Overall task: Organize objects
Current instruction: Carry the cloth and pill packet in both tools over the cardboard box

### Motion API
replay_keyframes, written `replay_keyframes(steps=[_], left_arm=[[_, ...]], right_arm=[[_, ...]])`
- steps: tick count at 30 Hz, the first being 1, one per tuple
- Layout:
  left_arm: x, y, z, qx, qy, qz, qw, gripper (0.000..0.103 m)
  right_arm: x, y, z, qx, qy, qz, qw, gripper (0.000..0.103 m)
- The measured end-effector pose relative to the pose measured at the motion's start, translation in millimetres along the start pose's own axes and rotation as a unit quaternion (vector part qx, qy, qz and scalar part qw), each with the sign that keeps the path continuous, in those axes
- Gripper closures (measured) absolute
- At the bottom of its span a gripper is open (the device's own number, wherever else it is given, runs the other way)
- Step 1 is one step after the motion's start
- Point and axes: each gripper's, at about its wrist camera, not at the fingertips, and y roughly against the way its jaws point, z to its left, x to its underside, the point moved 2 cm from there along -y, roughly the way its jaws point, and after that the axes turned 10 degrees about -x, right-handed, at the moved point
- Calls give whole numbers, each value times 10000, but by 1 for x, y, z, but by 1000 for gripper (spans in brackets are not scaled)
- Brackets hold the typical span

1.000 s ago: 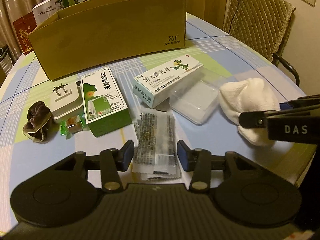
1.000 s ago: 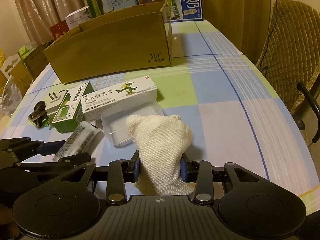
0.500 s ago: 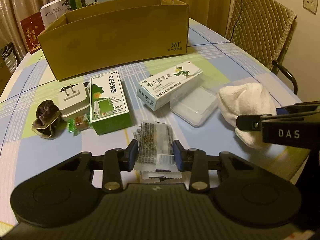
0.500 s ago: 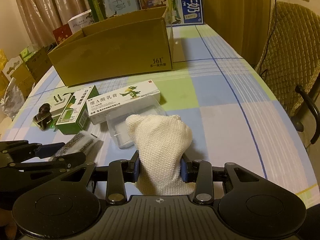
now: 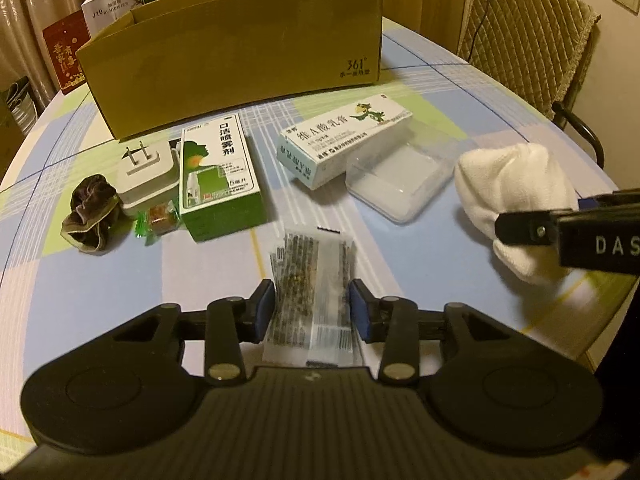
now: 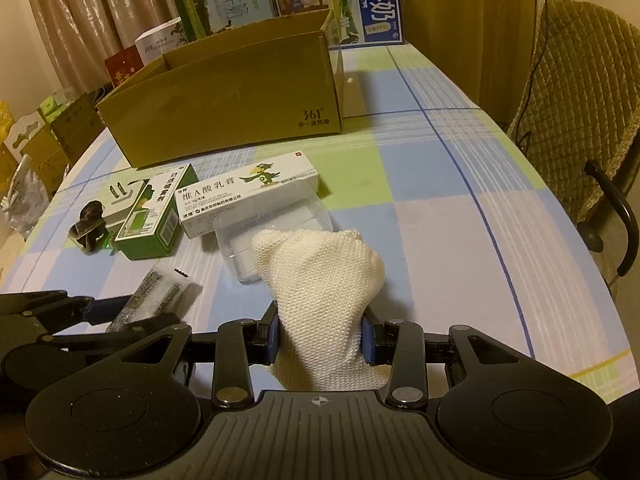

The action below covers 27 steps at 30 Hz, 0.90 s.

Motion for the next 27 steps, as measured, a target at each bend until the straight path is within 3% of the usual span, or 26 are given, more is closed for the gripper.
replay_keyframes(steps=[4, 16, 27], left_arm=[[-1, -1, 2, 54, 108, 47, 9999, 72], [-18, 37, 20, 47, 410, -215, 9989, 72], [-76, 75, 49, 130, 622, -567, 9964, 72]], right_arm=[[0, -1, 0, -5, -3, -6, 10000, 68], [-13, 20, 14, -123, 48, -268, 9996, 68], [-73, 54, 44, -451, 313, -606, 9966, 68]])
